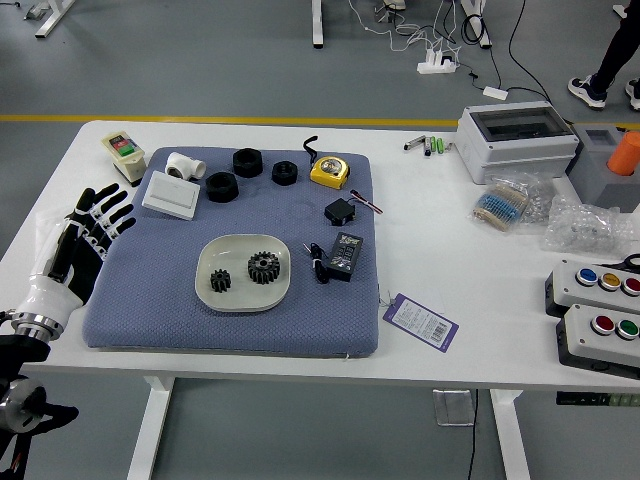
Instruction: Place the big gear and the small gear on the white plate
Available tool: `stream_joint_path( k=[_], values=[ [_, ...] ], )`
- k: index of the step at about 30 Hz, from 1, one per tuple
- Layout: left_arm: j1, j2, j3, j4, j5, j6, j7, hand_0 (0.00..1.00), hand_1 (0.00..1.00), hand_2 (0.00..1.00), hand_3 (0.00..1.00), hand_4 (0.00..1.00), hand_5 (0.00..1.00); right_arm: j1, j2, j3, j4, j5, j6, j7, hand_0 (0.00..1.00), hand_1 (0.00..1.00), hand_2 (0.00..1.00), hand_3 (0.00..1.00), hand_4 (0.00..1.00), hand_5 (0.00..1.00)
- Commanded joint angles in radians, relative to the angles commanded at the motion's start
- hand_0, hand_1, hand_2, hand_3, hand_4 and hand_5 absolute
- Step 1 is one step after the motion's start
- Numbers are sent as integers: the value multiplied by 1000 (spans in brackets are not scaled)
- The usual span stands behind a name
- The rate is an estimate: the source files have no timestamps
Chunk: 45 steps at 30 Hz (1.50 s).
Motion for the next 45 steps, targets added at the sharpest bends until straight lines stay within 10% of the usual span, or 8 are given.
stream_joint_path(
  k=[45],
  values=[
    [8, -6, 1, -3, 39, -6, 3, 811, 808, 853, 789, 975, 840, -2, 1, -9, 3, 1, 3, 0, 692, 712, 748, 564, 790, 642]
  ],
)
